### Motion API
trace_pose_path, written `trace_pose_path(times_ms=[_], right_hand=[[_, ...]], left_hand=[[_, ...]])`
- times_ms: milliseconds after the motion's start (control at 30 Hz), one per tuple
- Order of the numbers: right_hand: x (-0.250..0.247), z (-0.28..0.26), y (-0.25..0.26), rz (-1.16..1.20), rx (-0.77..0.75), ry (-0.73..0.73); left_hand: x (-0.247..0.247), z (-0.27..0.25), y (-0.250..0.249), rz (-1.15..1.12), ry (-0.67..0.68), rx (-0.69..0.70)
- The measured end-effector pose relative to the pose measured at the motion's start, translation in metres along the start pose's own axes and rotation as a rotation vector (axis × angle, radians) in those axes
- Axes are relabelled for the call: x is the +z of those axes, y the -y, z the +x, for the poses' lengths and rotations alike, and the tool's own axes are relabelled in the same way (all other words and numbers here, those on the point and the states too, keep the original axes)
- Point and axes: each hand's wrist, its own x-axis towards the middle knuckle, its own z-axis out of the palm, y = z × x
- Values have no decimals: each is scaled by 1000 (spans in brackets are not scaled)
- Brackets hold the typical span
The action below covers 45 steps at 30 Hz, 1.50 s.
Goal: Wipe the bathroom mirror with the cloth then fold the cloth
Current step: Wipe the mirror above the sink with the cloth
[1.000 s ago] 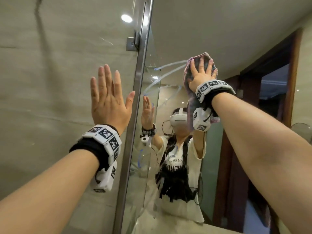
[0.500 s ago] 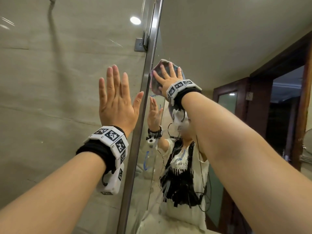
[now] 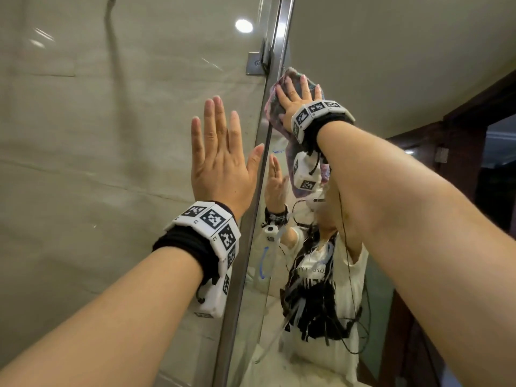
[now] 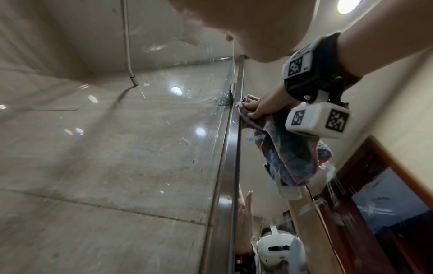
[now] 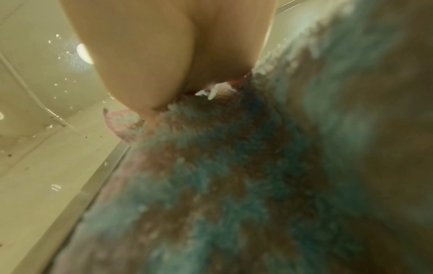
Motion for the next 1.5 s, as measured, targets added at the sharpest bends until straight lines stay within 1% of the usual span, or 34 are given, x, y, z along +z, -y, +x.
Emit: trace_pose_path(times_ms=[167,267,333,467,567,667,767,833,967,1000,1033,1133,1167,1200,1333,1500], right_hand=[[1,0,-3,-2,-24,-23],[6,-3,-16,-35,-48,-63],[7,-8,-28,-40,-25,-65],[7,-29,-56,46,112,-74],[14,-54,-79,158,317,-119],[27,-83,-88,219,468,-161],[42,-103,-82,209,549,-185],[50,-111,-71,203,560,-180],[55,-112,-54,214,543,-162],[53,-110,-49,206,516,-142],[49,-107,-44,194,456,-116],[37,-87,-23,126,160,-28],[34,-78,-14,94,85,-10],[31,-69,-5,67,43,4],[34,-57,23,-5,-30,43],[51,-78,33,-59,-96,32]], left_hand=[[0,0,0,29,-3,-6],[-1,0,0,65,15,-9],[-1,0,0,85,13,-11],[1,-1,0,83,10,-7],[1,-2,0,54,13,7],[0,-3,0,-3,20,20],[2,-4,0,-32,2,5],[3,-6,0,-58,-1,1],[6,-8,-1,-67,-19,4],[6,-8,0,-61,-27,6],[7,-8,0,-56,-33,7],[11,-8,1,-6,-53,10],[12,-8,1,35,-57,8],[13,-8,1,74,-58,9],[16,-9,2,124,-51,28],[17,-11,2,120,-50,35]])
